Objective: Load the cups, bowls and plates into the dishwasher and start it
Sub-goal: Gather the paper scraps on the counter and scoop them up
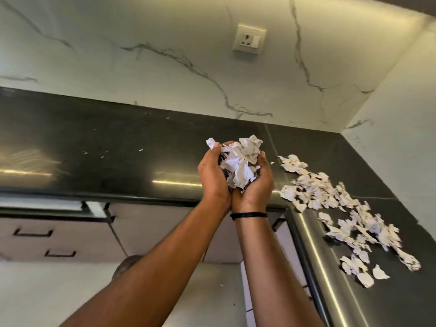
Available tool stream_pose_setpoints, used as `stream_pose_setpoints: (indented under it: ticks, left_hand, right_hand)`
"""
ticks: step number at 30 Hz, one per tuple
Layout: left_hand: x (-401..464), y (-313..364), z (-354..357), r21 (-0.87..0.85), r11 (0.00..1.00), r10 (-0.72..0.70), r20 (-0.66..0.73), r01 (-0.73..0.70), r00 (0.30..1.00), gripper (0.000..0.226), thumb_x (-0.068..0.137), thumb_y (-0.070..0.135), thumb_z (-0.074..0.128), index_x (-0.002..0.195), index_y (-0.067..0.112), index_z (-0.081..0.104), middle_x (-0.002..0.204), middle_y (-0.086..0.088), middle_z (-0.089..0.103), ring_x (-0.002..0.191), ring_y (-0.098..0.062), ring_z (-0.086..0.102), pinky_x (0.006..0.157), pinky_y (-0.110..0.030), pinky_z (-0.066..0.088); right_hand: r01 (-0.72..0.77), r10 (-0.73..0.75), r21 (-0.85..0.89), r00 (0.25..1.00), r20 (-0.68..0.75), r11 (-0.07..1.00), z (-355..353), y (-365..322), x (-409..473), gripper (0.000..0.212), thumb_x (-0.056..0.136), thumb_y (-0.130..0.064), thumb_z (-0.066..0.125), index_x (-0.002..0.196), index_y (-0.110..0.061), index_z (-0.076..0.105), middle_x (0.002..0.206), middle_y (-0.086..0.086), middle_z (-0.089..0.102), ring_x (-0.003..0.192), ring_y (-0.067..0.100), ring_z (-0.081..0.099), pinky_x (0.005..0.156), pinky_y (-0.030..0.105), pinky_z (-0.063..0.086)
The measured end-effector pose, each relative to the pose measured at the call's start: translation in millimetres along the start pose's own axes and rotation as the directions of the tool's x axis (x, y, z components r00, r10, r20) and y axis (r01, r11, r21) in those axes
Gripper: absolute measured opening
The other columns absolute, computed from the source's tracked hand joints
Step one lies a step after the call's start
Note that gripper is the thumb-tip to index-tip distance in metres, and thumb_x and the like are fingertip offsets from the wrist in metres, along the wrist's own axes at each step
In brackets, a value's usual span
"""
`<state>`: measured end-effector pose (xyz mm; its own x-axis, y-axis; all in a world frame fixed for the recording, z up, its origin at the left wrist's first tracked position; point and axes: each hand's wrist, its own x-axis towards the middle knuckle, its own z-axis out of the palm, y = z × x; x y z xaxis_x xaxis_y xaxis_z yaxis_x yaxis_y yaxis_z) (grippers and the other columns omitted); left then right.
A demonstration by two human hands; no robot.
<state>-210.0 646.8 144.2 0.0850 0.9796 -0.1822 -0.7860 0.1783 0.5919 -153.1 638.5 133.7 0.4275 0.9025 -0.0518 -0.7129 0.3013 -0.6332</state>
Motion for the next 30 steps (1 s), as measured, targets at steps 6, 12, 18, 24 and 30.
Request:
stream_pose_setpoints:
  ticks: [6,12,18,24,30]
  left_hand:
    - [-12.5,35.4,-73.1,-0.05,0.991,0.11,-0.18,-0.121,0.978,0.039,0.094,0.035,0.055,0.11,0.003,0.071,0.121,-0.028,0.067,0.116,-0.046,0.063,0.105,-0.063,0.045]
    - [-13.1,46.8,-155.8,-0.011,0.986,0.153,-0.333,-0.167,0.93,0.036,0.093,0.034,0.054,0.102,0.004,0.073,0.113,-0.025,0.069,0.109,-0.043,0.065,0.103,-0.068,0.044]
    - [-6.4,19.5,-294.4,0.038,0.997,0.075,-0.501,-0.065,0.862,0.054,0.085,0.049,0.058,0.113,0.004,0.07,0.12,-0.027,0.067,0.117,-0.049,0.06,0.103,-0.067,0.044]
    - [2.0,-37.1,-438.5,0.029,0.995,-0.04,-0.745,0.092,0.666,0.044,0.086,0.041,0.06,0.106,0.004,0.072,0.115,-0.025,0.07,0.107,-0.043,0.067,0.1,-0.065,0.048]
    - [12.6,-91.6,-555.3,-0.035,0.972,-0.14,-0.88,0.231,0.455,0.025,0.089,0.031,0.062,0.098,0.011,0.074,0.107,-0.016,0.075,0.095,-0.034,0.07,0.092,-0.048,0.056]
  right_hand:
    - [-0.167,0.167,-0.007,0.982,0.091,0.986,14.7,72.9,-35.3,0.064,0.084,-0.037,0.07,0.132,0.004,0.058,0.136,0.033,0.054,0.126,0.049,0.053,0.111,0.063,0.036]
    - [-0.3,0.308,-0.12,0.949,0.063,0.947,5.1,150.2,-60.3,0.083,0.07,-0.044,0.082,0.132,0.005,0.057,0.14,0.037,0.048,0.131,0.054,0.045,0.112,0.066,0.032]
    - [-0.476,0.458,-0.106,0.875,-0.154,0.873,-62.1,270.0,-86.5,0.076,0.077,-0.035,0.077,0.136,0.006,0.053,0.133,0.027,0.055,0.123,0.044,0.054,0.11,0.054,0.04]
    - [-0.69,0.659,0.0,0.692,-0.295,0.724,-149.5,390.0,-115.4,0.061,0.082,-0.031,0.065,0.129,0.006,0.057,0.13,0.028,0.058,0.115,0.04,0.059,0.108,0.05,0.044]
    - [-0.755,0.647,-0.019,0.575,-0.501,0.656,-242.5,498.7,-132.6,0.078,0.063,-0.026,0.081,0.132,0.002,0.06,0.138,0.03,0.054,0.127,0.049,0.053,0.111,0.063,0.038]
